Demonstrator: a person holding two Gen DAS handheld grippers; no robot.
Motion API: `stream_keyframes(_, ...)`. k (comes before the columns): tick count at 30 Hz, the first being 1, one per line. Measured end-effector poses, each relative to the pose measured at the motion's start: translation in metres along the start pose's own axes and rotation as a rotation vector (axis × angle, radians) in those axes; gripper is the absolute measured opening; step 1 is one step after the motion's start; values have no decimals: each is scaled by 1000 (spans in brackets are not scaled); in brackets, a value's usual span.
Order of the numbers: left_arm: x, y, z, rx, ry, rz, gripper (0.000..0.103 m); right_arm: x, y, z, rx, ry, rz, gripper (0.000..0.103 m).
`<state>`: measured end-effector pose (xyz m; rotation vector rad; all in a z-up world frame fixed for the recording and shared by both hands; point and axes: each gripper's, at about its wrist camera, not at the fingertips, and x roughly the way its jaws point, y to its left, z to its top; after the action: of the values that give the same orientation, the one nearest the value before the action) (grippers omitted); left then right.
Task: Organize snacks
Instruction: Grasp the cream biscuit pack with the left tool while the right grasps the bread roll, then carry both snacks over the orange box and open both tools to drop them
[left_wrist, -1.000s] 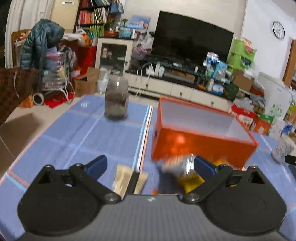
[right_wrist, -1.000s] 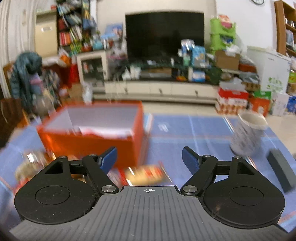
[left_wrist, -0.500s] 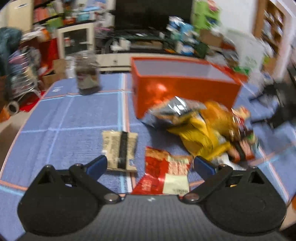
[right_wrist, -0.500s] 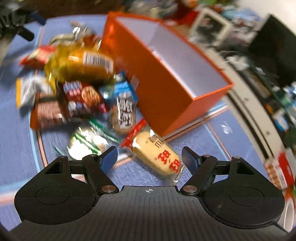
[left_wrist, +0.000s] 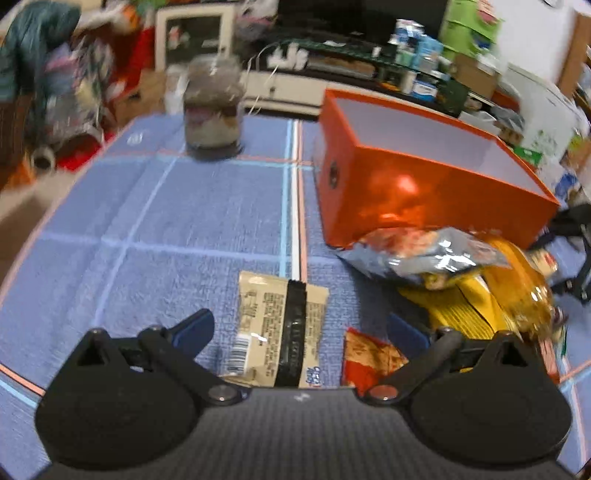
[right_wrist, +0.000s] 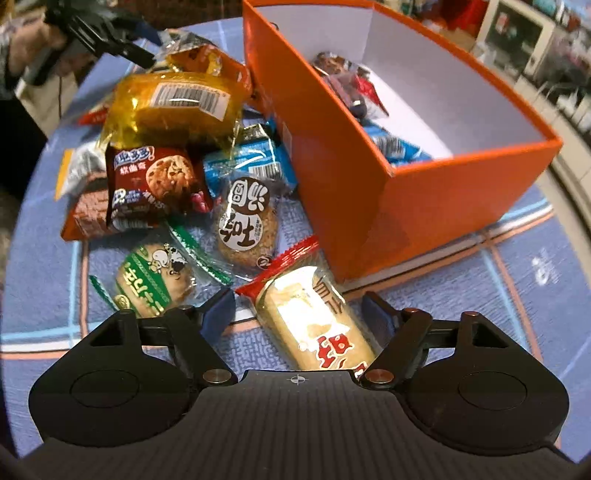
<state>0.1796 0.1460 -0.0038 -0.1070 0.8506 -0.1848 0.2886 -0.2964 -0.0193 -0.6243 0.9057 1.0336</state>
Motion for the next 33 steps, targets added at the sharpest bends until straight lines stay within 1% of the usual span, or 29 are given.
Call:
stream_keyframes(1, 4, 2, 0, -21, 11, -3, 99, 0, -3, 0, 23, 3, 14, 68)
stream_keyframes(3, 12, 4, -2, -34, 33, 8, 99, 1, -4, 1, 42, 7, 9, 67)
stream_keyframes(6, 19, 4, -6, -37, 51, 19, 99, 5, 4, 4, 114, 28, -44, 66)
stream_keyframes(7, 20, 4, -7, -31, 51, 27, 99, 4, 7, 3, 158, 34, -69, 66)
stream_keyframes(8, 20, 2, -9, -15, 49, 33, 99, 3, 12, 1, 208, 37, -101, 68)
stream_keyframes(9, 22, 1, -9, 1, 43, 31, 99, 2, 17, -2, 262, 38, -135, 75)
stream_keyframes(10, 22, 0, -9, 8, 37, 20, 99, 1, 22, -6, 312, 45, -147, 81)
stream_keyframes(11, 23, -1, -10, 11, 35, 7, 98, 1, 32, -10, 332, 50, -155, 89)
stream_keyframes(13, 24, -1, -9, 3, 29, 0, 98, -2, 53, -17, 346, 21, -180, 88)
stream_keyframes(14, 25, 0, -9, -6, 31, -5, 94, -5, 64, -19, 354, -4, -195, 79)
stream_keyframes(15, 26, 0, -9, -10, 29, -15, 91, -9, 72, -22, 364, -31, -210, 68)
stream_keyframes(16, 25, -2, -9, -5, 27, -16, 85, -12, 78, -24, 388, -49, -220, 63)
stream_keyframes(17, 24, -4, -9, 5, 29, -14, 73, -14, 83, -25, 409, -63, -232, 56)
stream_keyframes(18, 23, -6, -9, 15, 30, -12, 67, -14, 86, -26, 433, -76, -250, 49)
stream_keyframes(19, 22, -7, -9, 20, 29, -10, 53, -16, 90, -27, 461, -88, -266, 46)
stream_keyframes(20, 20, -8, -9, 14, 33, -12, 52, -16, 92, -26, 481, -93, -280, 38)
stream_keyframes(21, 19, -7, -9, 5, 35, -10, 51, -18, 95, -26, 510, -102, -296, 24)
stream_keyframes(27, 14, -5, -11, 8, 38, 21, 47, -16, 111, -28, 621, -109, -372, 23)
stream_keyframes(29, 8, -8, -13, 34, 22, 27, 47, -15, 113, -29, 646, -102, -397, 23)
stream_keyframes(33, -13, -12, -14, 59, -26, 33, 47, -14, 110, -34, 751, -113, -433, 23)
